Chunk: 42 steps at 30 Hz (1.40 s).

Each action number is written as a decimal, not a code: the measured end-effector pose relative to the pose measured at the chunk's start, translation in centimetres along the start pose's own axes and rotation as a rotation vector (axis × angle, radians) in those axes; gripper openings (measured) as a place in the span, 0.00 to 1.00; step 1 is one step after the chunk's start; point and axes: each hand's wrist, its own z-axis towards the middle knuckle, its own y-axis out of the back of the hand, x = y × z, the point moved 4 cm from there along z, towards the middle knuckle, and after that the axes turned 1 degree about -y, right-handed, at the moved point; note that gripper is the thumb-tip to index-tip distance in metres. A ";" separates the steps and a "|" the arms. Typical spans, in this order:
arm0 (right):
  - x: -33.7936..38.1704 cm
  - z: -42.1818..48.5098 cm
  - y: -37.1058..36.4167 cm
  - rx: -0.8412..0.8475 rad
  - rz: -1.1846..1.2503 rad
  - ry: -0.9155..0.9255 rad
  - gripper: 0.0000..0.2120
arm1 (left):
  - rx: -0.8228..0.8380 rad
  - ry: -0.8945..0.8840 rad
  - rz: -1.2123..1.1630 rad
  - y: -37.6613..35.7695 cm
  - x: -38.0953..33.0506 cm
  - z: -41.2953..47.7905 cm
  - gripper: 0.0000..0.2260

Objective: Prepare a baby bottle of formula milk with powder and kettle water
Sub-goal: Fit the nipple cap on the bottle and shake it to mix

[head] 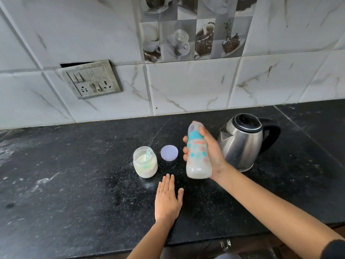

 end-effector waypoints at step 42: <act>1.0 0.3 -1.2 0.047 0.038 0.022 0.21 | 0.000 -0.002 0.021 -0.2 0.1 0.0 0.36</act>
